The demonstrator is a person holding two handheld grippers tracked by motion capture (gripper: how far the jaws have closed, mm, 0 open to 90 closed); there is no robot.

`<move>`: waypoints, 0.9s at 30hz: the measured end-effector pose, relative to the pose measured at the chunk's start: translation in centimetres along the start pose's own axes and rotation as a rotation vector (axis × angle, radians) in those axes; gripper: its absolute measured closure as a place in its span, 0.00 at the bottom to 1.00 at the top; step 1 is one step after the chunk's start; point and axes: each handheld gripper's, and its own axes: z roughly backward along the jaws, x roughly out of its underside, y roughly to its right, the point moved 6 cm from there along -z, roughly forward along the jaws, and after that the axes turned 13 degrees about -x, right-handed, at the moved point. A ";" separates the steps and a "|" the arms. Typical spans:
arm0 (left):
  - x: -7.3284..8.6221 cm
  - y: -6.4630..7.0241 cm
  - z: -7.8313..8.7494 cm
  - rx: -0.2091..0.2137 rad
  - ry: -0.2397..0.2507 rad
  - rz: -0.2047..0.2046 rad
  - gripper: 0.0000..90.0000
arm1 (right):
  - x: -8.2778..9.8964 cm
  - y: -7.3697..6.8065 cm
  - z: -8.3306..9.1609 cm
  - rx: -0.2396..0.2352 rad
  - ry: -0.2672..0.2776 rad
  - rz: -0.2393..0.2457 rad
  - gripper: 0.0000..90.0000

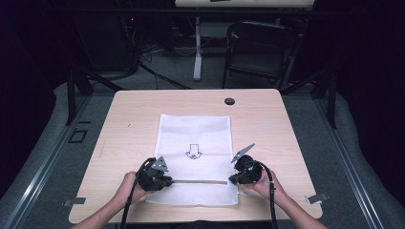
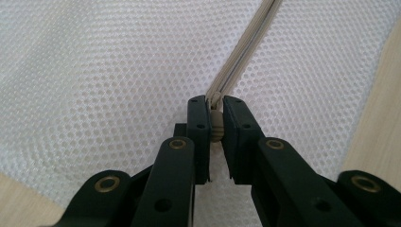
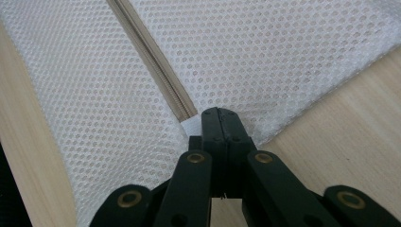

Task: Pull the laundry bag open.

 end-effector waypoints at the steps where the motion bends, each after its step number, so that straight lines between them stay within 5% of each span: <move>1: 0.1 -0.1 0.1 0.001 0.000 -0.001 0.92 | 0.0 0.0 0.0 0.000 -0.001 0.000 1.00; 27: 1.5 -1.0 1.0 -0.009 0.006 0.021 0.92 | -0.1 0.1 0.0 0.005 -0.004 0.016 1.00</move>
